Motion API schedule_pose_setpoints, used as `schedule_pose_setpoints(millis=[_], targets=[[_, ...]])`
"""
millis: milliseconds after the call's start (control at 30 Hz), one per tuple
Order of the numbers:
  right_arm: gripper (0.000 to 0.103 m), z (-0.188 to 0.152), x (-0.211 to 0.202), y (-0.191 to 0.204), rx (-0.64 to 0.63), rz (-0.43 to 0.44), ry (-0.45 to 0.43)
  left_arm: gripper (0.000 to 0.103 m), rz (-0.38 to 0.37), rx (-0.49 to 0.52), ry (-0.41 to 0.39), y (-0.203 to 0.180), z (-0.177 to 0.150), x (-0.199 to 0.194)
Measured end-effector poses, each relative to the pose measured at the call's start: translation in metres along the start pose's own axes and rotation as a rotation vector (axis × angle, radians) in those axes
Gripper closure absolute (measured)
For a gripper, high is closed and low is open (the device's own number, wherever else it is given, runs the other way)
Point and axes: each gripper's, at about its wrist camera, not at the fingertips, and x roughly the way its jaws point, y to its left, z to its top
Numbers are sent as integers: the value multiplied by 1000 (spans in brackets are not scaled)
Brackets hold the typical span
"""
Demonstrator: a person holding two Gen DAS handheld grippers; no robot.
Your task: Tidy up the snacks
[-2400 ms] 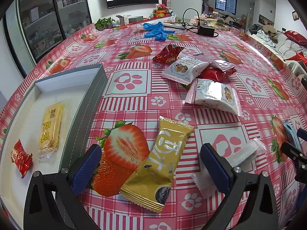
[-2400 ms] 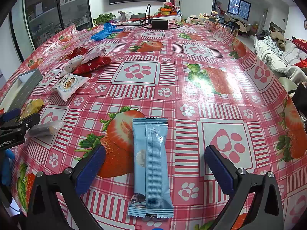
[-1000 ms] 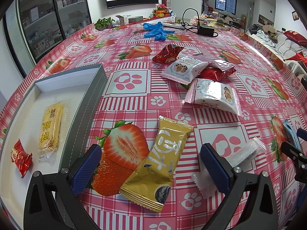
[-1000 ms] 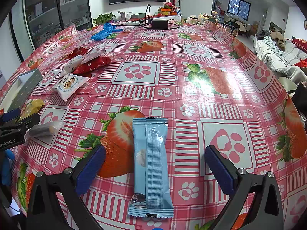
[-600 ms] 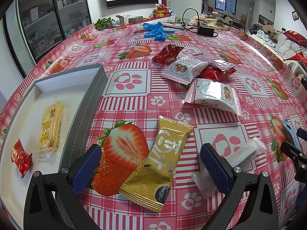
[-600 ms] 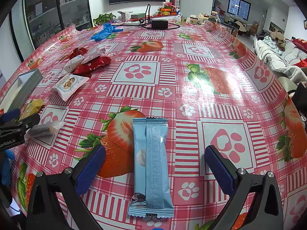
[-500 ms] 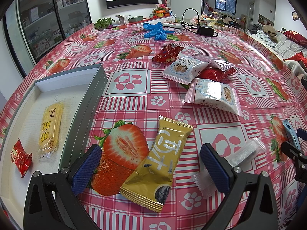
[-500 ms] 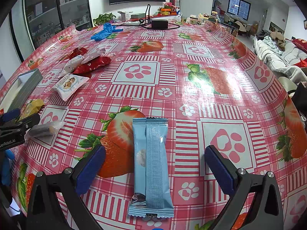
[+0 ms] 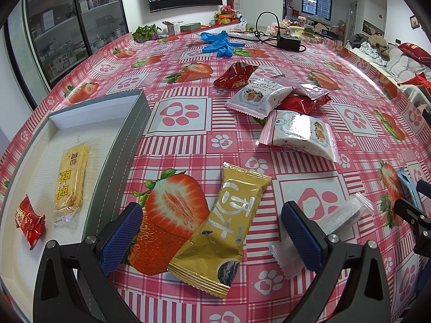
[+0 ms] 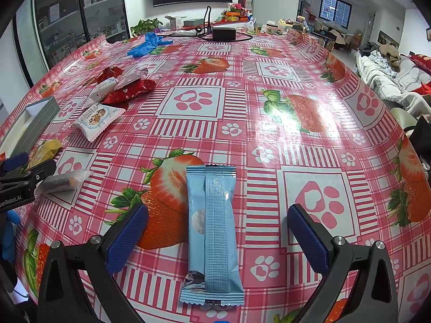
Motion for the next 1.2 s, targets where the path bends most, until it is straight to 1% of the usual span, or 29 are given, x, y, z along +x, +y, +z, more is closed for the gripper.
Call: schedule_pose_setpoints(millis=[400, 500, 533, 633, 700, 733, 767, 800, 833, 867, 900, 933, 1000, 1067, 1133, 1200], targets=[[0, 1, 0, 0, -5, 0, 7, 1, -3, 2, 3, 0, 0, 0], [0, 5, 1, 0, -8, -1, 43, 1, -4, -7, 24, -2, 2, 1], [0, 8, 3, 0, -3, -3, 71, 1, -8, -15, 46, -2, 3, 1], [0, 13, 5, 2, -3, -3, 130, 6, -22, -34, 88, -4, 4, 1], [2, 14, 5, 3, -13, 1, 148, 13, -24, -29, 99, -5, 5, -1], [4, 13, 4, 3, -15, 4, 151, 26, -58, -26, 100, -6, 4, -4], [10, 13, 2, 4, -19, 6, 152, 33, -55, -17, 97, -8, 4, -7], [22, 13, 1, 5, -21, 7, 151, 46, -70, -2, 97, -10, 4, -10], [30, 13, -3, 6, -23, 10, 146, 63, -74, 10, 98, -13, 4, -11], [51, 13, -6, 7, -24, 12, 141, 78, -81, 21, 101, -14, 5, -12], [72, 14, -8, 8, -24, 15, 138, 78, -87, 26, 109, -15, 5, -14], [75, 14, -10, 8, -21, 21, 142, 79, -103, 14, 122, -14, 5, -15], [76, 15, -11, 7, -4, 43, 146, 79, -159, -36, 139, -7, 4, -19], [77, 15, -13, 2, 47, 124, 163, 79, -188, -76, 140, 2, 3, -24], [77, 16, -17, -1, 84, 167, 164, 79, -200, -93, 129, 8, 3, -30], [77, 17, -22, 0, 96, 182, 158, 79, -210, -105, 109, 15, 3, -39]])
